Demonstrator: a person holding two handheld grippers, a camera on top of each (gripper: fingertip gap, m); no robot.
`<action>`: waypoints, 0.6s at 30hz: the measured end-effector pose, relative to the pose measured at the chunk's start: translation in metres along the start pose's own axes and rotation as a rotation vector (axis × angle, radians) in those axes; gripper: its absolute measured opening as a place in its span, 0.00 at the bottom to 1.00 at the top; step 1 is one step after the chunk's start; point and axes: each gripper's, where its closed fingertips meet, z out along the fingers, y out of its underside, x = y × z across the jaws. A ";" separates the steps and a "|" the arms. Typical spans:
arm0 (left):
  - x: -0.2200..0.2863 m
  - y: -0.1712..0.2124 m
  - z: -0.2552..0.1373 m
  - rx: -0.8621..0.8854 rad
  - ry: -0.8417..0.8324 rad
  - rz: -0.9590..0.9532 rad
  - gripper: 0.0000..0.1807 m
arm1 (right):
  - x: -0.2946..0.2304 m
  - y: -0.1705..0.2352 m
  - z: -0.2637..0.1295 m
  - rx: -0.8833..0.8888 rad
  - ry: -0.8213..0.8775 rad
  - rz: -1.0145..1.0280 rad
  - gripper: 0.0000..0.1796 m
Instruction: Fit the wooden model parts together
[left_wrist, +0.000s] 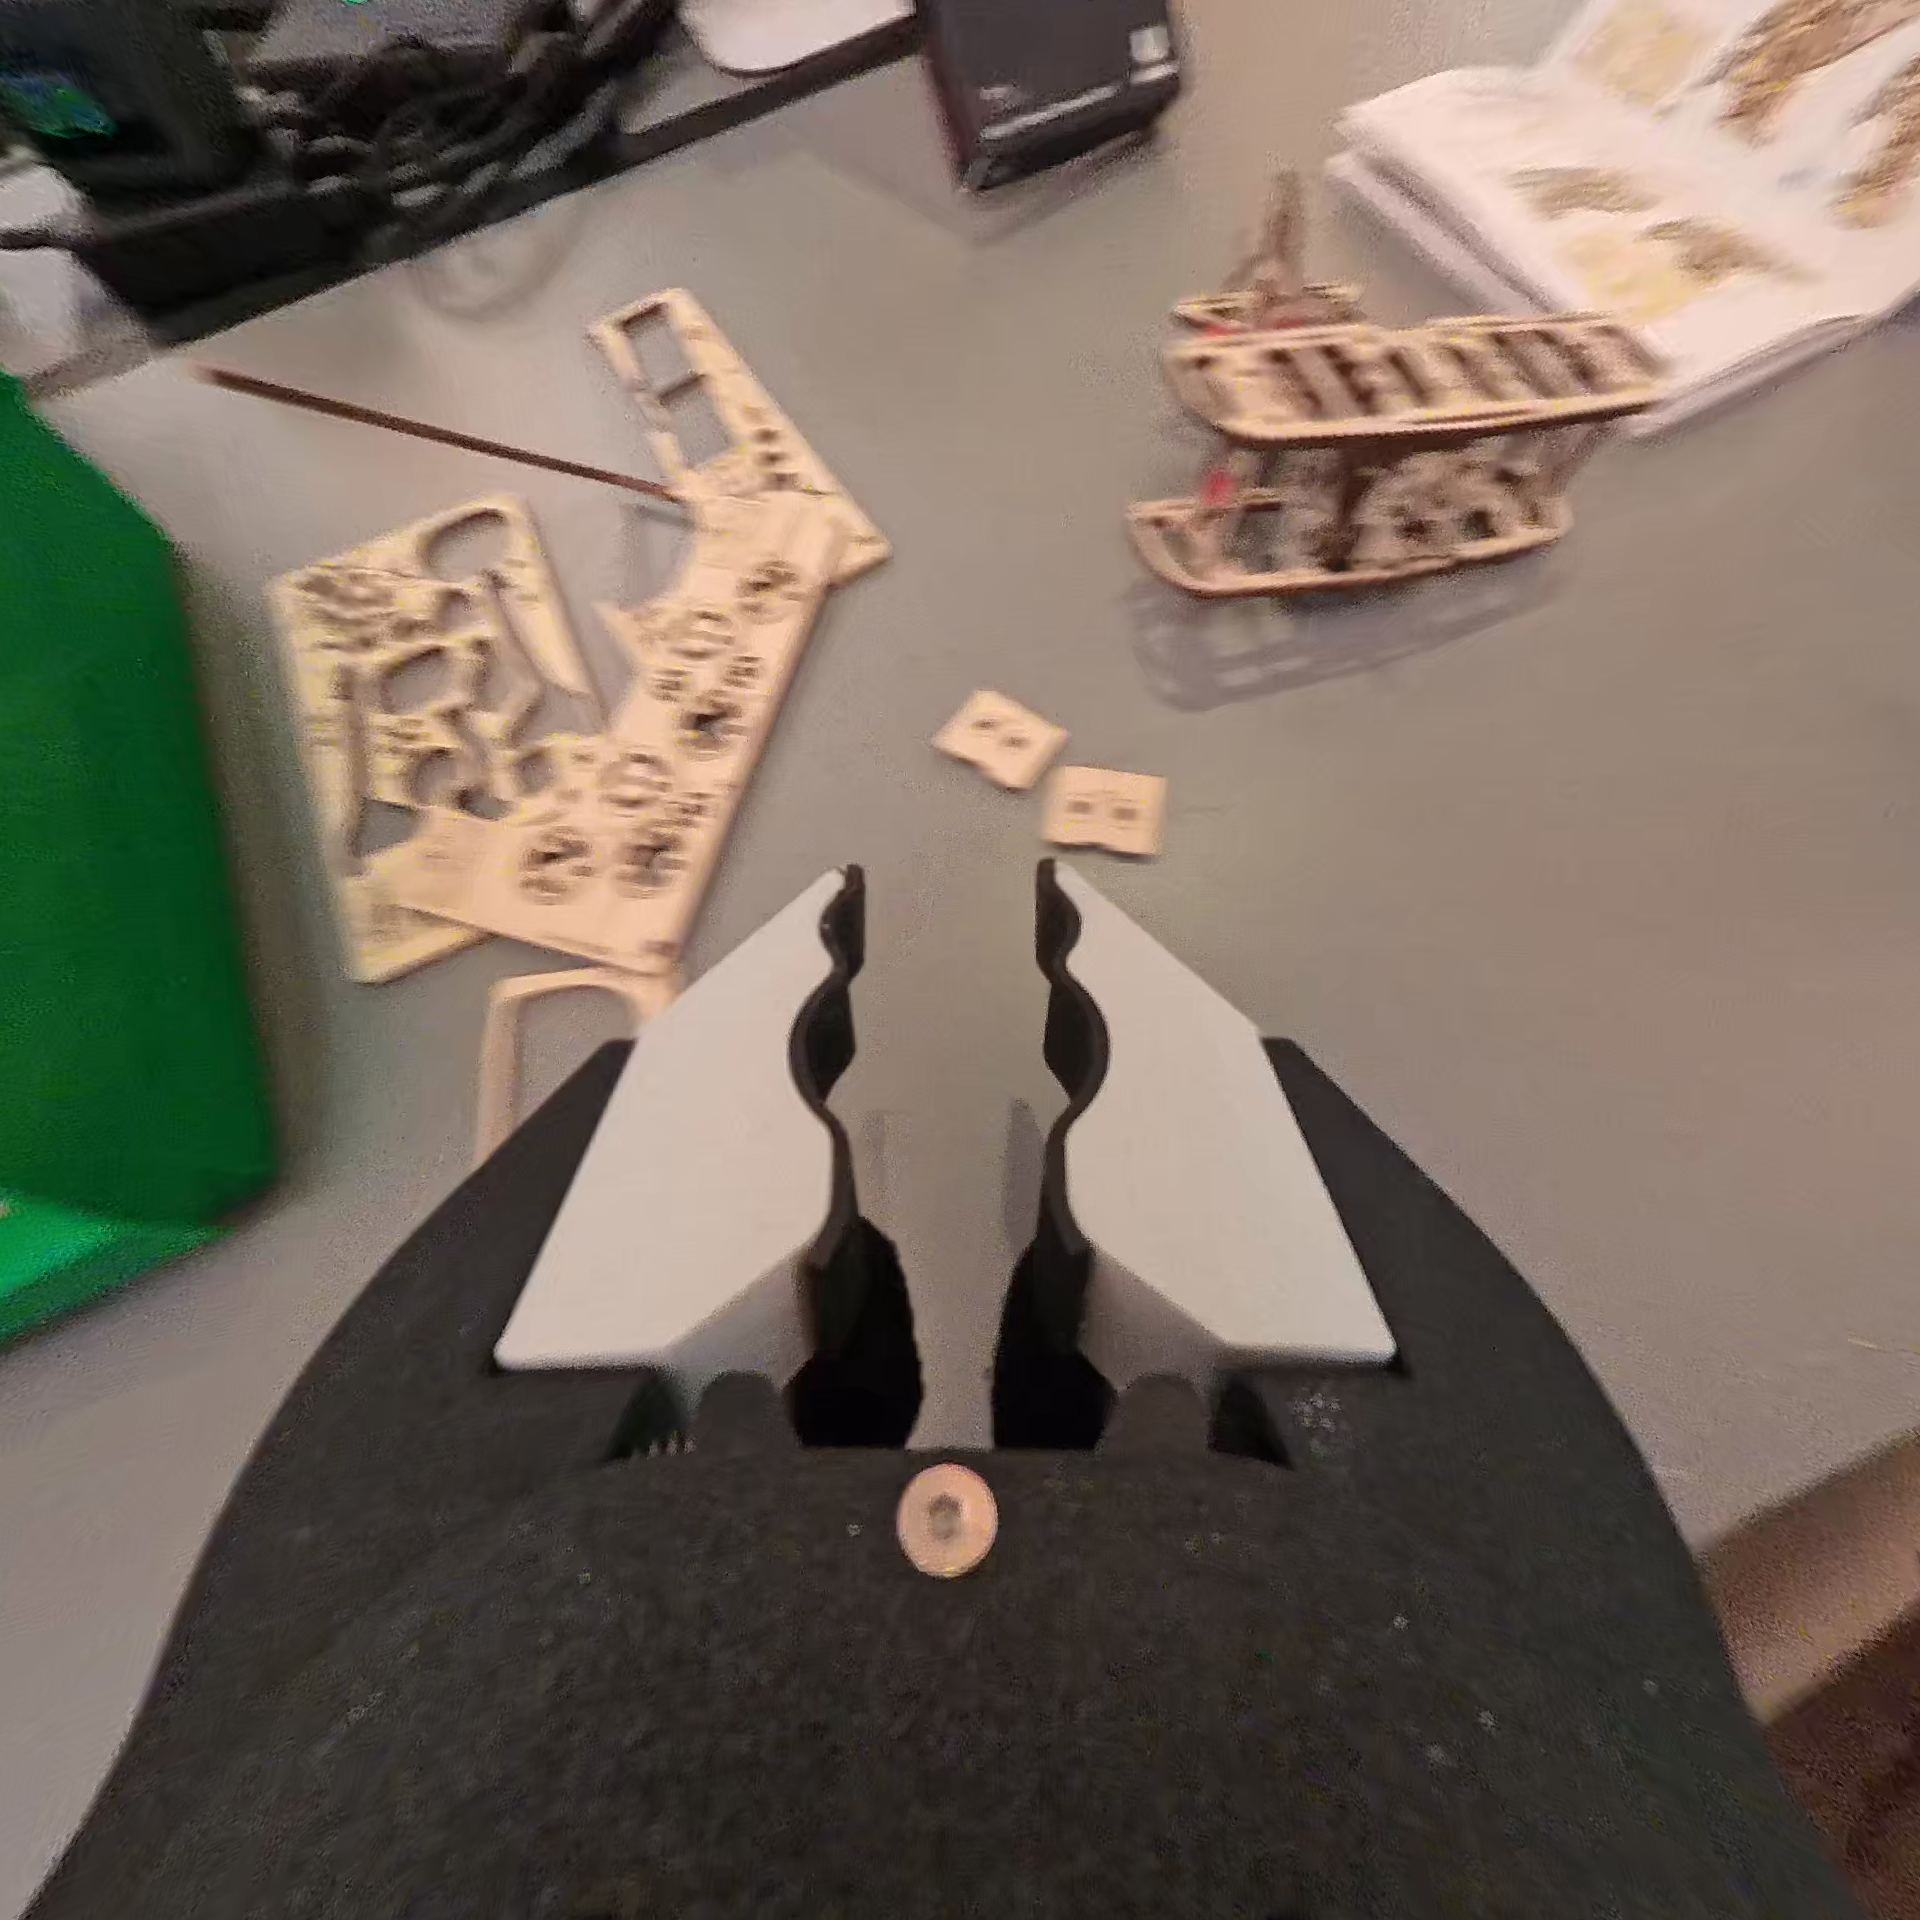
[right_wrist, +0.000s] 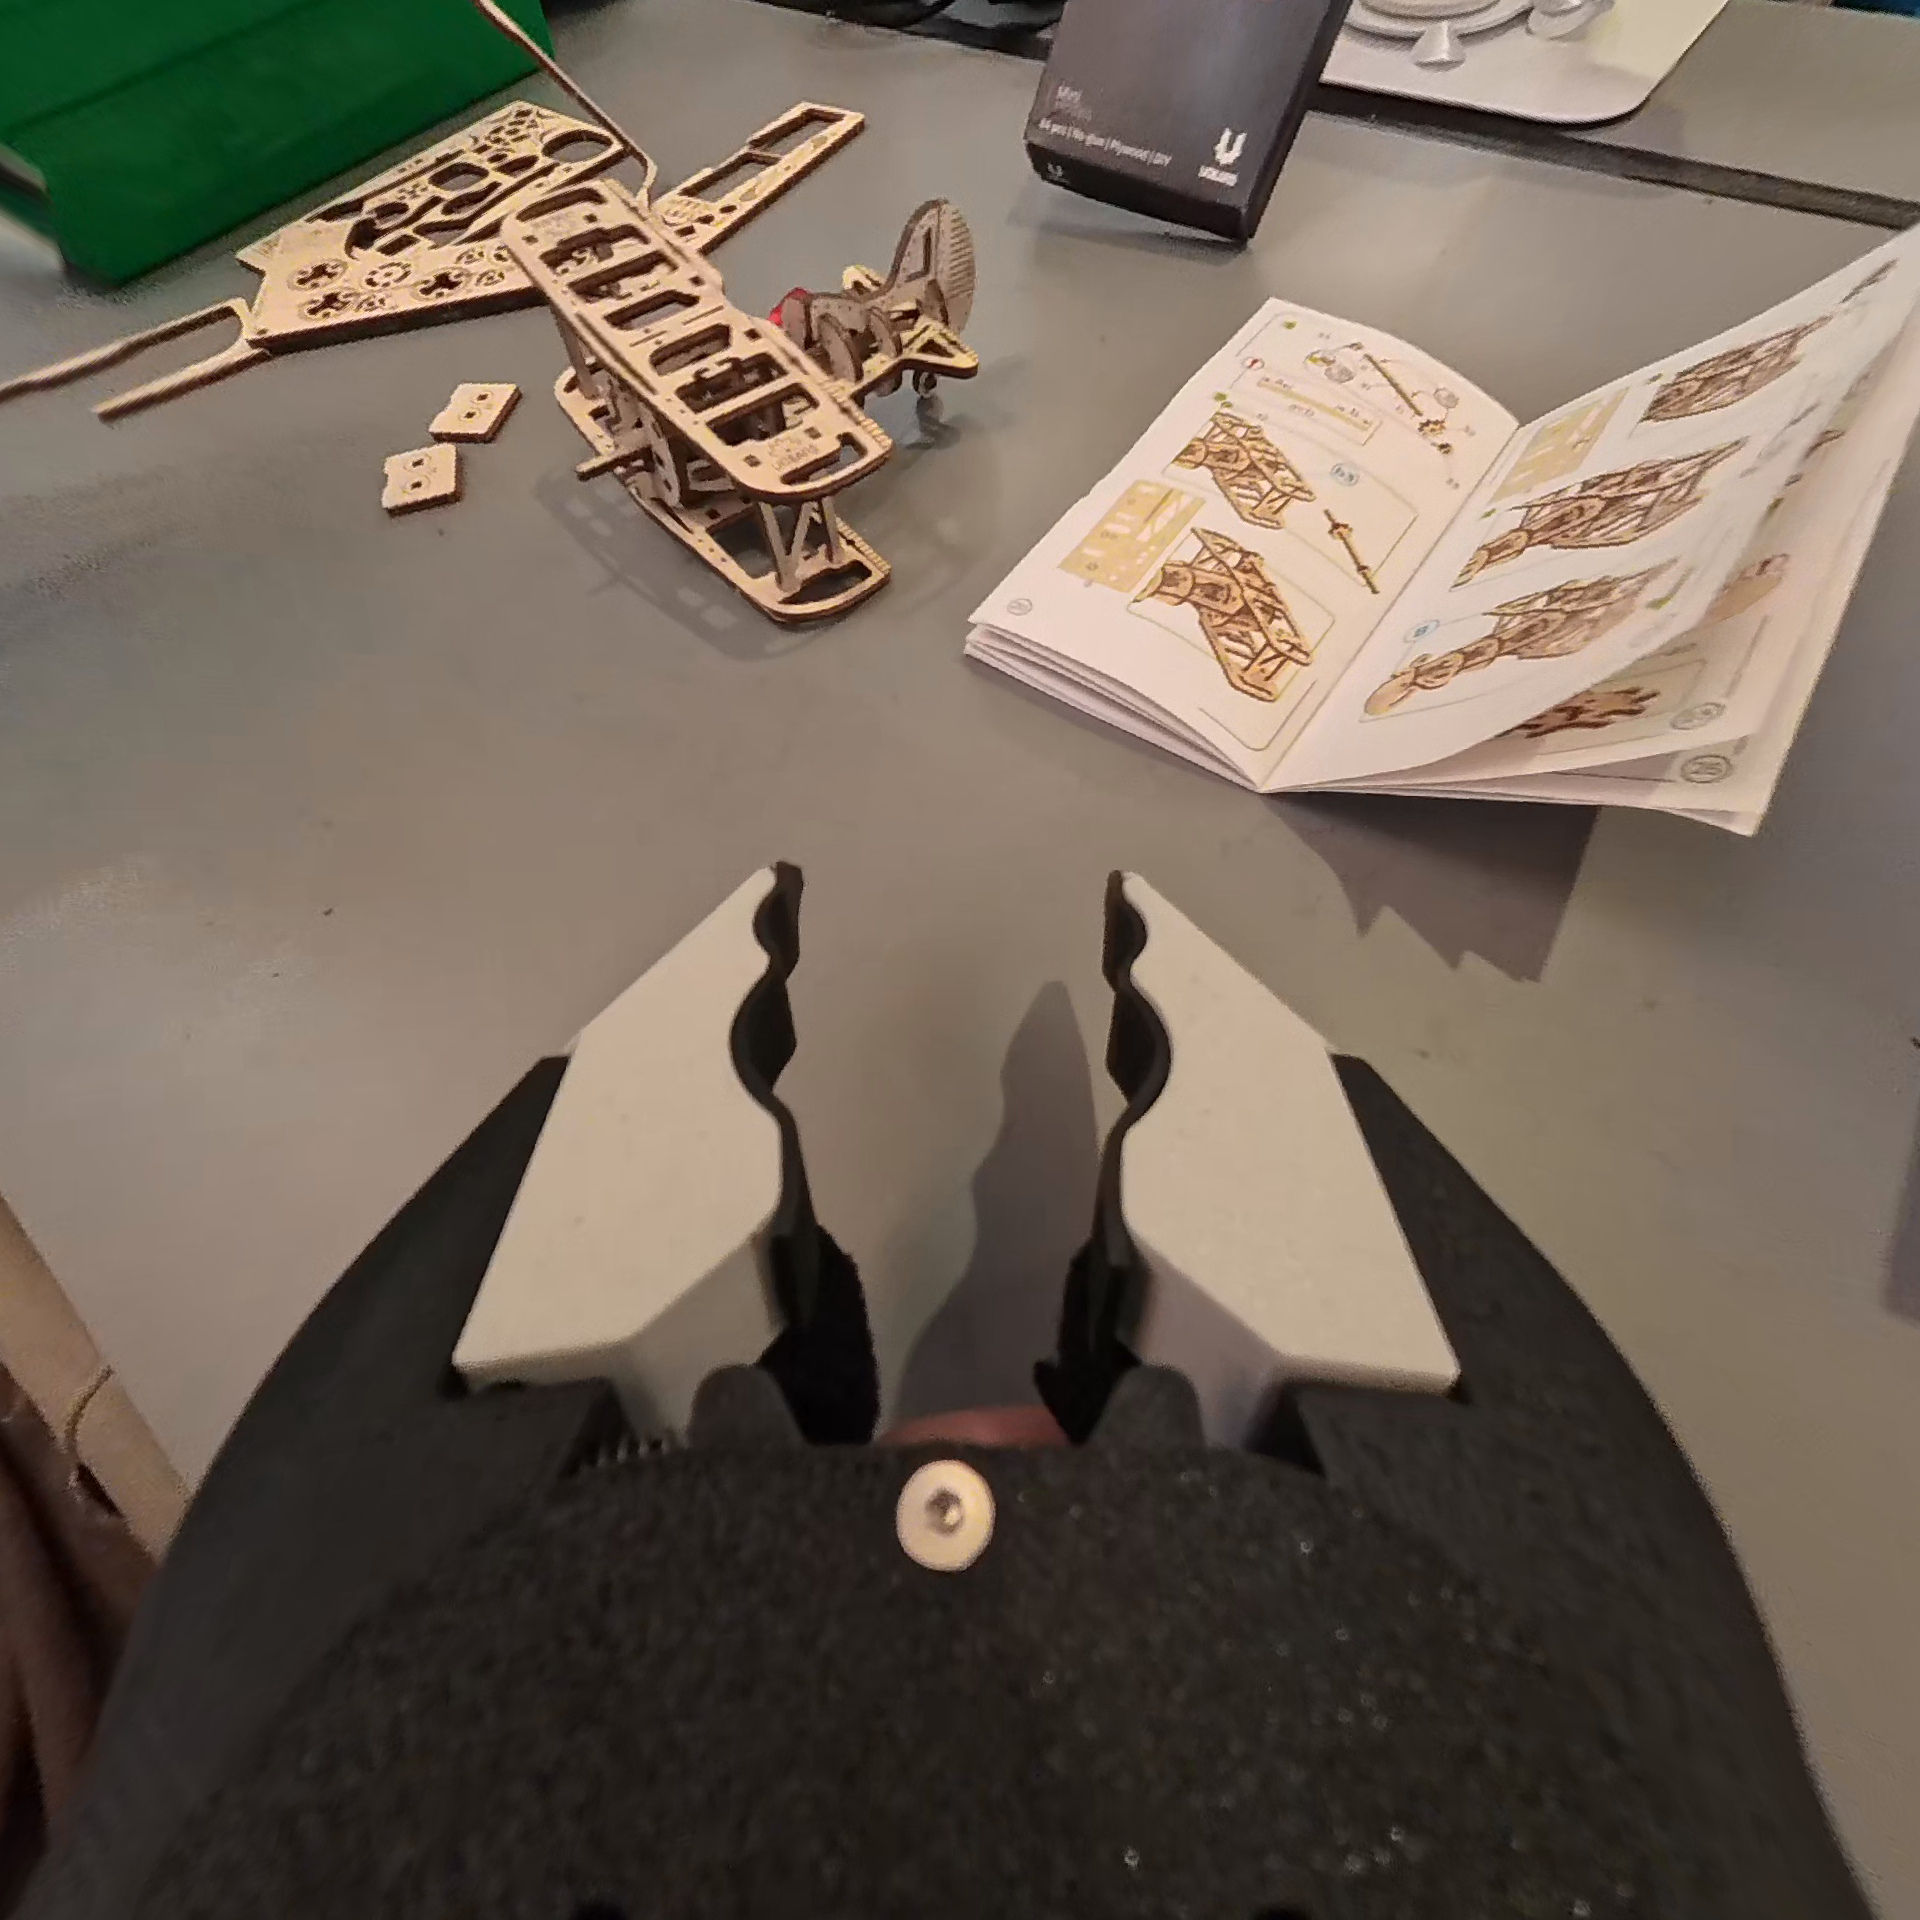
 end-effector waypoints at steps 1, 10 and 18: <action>-0.021 -0.005 0.000 -0.004 -0.017 0.023 0.19 | -0.002 0.001 0.001 -0.005 -0.004 -0.006 0.32; -0.080 0.010 0.071 -0.335 0.176 0.280 0.36 | -0.014 0.002 0.002 -0.024 -0.007 -0.051 0.31; -0.079 0.015 0.100 -0.402 0.201 0.343 0.33 | -0.009 0.003 0.000 -0.023 0.001 -0.037 0.30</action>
